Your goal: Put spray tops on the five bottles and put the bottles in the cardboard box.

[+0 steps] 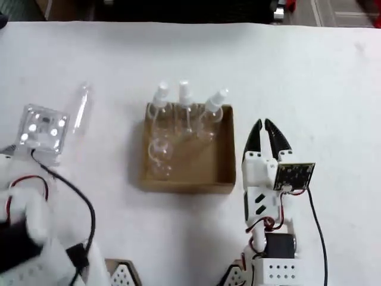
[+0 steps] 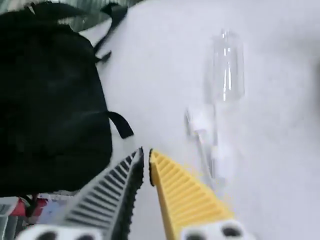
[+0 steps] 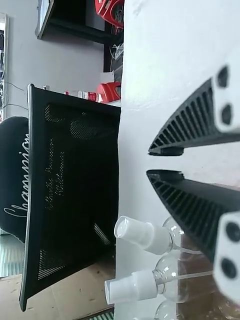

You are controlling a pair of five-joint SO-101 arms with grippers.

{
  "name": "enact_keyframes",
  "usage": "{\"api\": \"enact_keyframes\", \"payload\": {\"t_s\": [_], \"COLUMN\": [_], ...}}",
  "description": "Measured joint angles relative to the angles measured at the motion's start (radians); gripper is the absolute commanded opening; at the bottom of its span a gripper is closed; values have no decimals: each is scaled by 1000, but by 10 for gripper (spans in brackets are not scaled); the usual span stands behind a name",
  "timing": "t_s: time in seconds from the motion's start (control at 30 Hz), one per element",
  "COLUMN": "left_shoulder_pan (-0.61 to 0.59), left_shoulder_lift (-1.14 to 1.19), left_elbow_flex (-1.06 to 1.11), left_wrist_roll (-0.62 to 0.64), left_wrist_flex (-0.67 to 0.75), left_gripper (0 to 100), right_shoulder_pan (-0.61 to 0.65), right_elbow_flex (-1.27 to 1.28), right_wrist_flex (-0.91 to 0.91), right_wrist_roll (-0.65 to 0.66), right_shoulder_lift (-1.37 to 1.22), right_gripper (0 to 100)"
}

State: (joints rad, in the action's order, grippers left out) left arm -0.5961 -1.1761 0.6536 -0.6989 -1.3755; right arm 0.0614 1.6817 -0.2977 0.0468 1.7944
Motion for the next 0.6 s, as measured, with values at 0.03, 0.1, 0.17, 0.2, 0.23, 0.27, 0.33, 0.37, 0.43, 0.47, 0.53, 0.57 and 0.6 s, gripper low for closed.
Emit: {"api": "enact_keyframes", "payload": {"t_s": [0.03,0.1,0.17,0.2,0.23,0.27,0.33,0.37,0.43,0.47,0.53,0.57,0.6], "left_shoulder_pan": [-15,-44,-69,-72,-72,-74,-74,-74,-74,-74,-75,-75,-75], "left_shoulder_lift": [11,15,14,14,14,14,14,14,25,40,123,181,241], "left_elbow_flex": [55,141,190,213,235,252,278,287,288,287,253,219,181], "left_wrist_roll": [-17,-44,-51,-51,-51,-51,-35,-28,-12,0,25,34,40], "left_wrist_flex": [20,41,48,51,58,71,115,141,181,196,204,206,206], "left_gripper": [24,24,24,24,24,29,63,82,99,91,68,60,56], "right_shoulder_pan": [0,0,20,40,49,52,58,60,63,63,69,81,89], "right_elbow_flex": [0,0,0,0,0,0,0,0,0,0,0,0,0], "right_wrist_flex": [0,0,-2,-2,-6,-12,-20,-20,-20,-23,-37,-40,-40], "right_wrist_roll": [0,0,0,0,0,0,0,0,0,0,0,0,0], "right_shoulder_lift": [0,0,0,0,0,0,0,0,0,0,0,0,0], "right_gripper": [45,45,46,46,46,46,45,45,45,45,45,45,45]}}
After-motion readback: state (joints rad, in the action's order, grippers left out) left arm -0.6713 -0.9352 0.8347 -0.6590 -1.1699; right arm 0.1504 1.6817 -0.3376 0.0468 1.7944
